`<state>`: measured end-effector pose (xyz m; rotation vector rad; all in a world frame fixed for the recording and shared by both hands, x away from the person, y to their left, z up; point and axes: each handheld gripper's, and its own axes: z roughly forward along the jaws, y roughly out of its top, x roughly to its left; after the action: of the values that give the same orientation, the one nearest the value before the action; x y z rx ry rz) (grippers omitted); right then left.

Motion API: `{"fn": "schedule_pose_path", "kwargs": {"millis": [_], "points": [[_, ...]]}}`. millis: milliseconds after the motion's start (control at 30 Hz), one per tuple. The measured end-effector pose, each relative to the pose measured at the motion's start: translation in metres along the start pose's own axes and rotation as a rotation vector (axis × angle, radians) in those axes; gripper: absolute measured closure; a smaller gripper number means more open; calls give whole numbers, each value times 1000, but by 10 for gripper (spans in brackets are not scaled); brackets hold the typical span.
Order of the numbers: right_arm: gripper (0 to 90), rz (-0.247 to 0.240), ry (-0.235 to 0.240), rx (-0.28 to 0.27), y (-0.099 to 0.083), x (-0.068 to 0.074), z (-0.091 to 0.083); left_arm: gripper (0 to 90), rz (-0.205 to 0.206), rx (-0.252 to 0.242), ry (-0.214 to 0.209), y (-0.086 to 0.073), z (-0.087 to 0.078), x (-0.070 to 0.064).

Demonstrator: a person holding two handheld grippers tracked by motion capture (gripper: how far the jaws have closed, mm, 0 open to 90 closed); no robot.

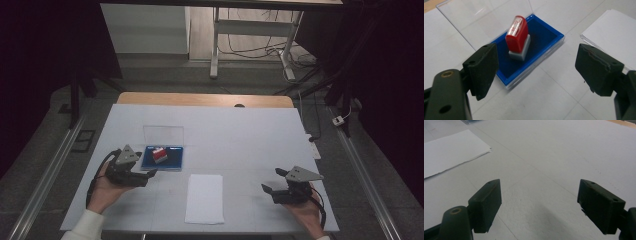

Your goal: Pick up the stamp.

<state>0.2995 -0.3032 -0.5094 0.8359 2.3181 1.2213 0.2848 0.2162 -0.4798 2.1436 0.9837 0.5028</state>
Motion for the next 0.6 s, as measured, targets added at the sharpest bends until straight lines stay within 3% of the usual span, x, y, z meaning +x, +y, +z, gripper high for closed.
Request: {"fn": "schedule_pose_path", "kwargs": {"millis": [400,600], "points": [[197,-2,-3,3,0,1,1,216,4,13,-8,11,14,14],[198,-4,-1,8,-1,1,2,240,25,32,-19,20,28,19]]}}
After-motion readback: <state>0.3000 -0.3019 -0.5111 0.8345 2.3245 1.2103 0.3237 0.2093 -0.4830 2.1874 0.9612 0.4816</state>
